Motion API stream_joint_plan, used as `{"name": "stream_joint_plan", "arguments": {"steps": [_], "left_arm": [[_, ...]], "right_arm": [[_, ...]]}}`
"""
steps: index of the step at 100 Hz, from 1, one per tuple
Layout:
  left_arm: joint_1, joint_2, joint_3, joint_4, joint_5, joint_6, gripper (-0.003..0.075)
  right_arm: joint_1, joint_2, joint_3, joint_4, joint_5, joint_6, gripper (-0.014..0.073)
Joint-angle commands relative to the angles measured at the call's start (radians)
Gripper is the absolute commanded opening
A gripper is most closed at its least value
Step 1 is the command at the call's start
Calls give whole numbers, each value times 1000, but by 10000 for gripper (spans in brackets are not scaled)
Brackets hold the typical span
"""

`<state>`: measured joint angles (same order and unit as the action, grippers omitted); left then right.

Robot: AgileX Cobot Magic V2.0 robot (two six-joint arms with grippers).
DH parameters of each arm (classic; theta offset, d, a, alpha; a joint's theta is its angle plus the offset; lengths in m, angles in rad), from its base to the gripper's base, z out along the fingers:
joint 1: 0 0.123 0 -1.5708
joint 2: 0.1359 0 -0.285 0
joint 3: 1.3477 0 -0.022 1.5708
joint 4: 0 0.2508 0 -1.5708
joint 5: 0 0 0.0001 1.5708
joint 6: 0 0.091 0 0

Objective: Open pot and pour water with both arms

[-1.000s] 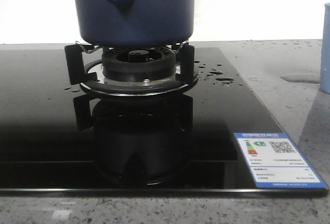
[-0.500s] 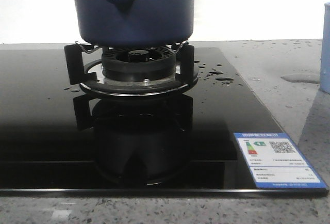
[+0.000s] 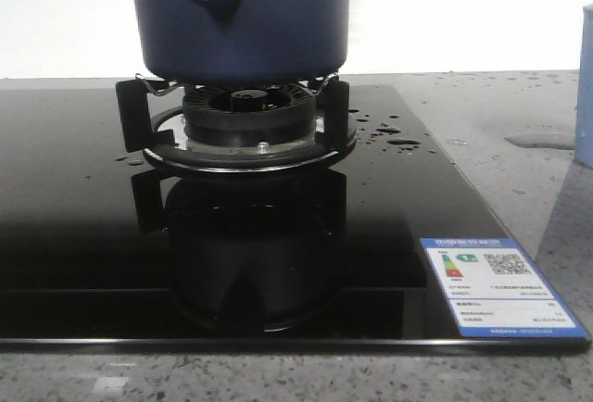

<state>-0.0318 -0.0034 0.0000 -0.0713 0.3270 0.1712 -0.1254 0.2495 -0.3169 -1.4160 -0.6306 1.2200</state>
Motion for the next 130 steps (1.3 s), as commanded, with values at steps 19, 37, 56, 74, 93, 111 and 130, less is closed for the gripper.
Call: {"name": "stream_joint_plan", "arguments": {"steps": [19, 37, 56, 74, 93, 111, 130], "left_arm": [[0, -18, 34, -13, -52, -10, -19], [0, -18, 34, -13, -52, -10, -19], [0, -18, 34, -13, -52, -10, -19], [0, -18, 34, -13, -52, -10, -19], [0, -18, 34, -13, -52, -10, -19], [0, -18, 34, -13, -52, -10, -19], [0, -17, 34, -13, -52, -10, -19]], "right_arm": [[1, 10, 29, 59, 193, 1, -74], [1, 10, 35, 203, 228, -1, -74], [1, 0, 63, 480, 349, -427, -74], [1, -20, 160, 1058, 449, -993, -74], [1, -121, 304, 1147, 518, -1050, -74], [1, -224, 353, 1200, 673, -1050, -74], [1, -276, 353, 1253, 887, -1050, -74]]}}
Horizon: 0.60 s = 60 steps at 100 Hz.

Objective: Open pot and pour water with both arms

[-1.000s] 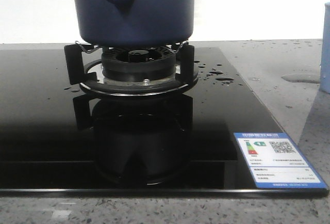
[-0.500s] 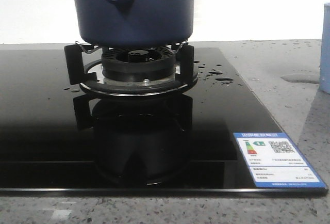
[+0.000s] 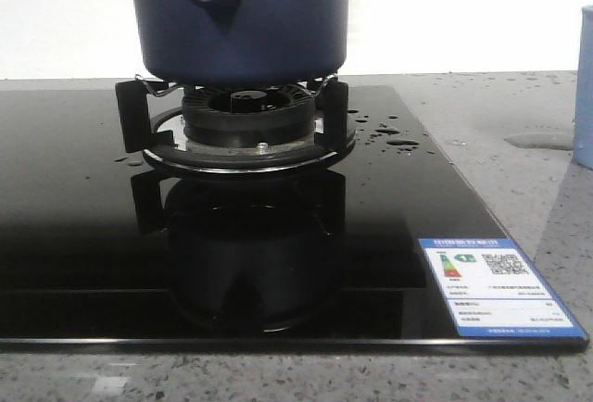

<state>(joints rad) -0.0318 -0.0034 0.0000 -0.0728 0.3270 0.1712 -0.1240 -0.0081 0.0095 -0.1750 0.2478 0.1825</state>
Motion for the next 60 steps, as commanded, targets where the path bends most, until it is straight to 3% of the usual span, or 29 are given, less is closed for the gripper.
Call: {"name": "stream_joint_plan", "arguments": {"steps": [1, 60], "left_arm": [[0, -17, 34, -12, -52, -10, -19], [0, -17, 34, -12, -52, -10, -19]], "right_arm": [[0, -20, 27, 12, 20, -13, -74], [0, -20, 27, 12, 66, -13, -74]]}}
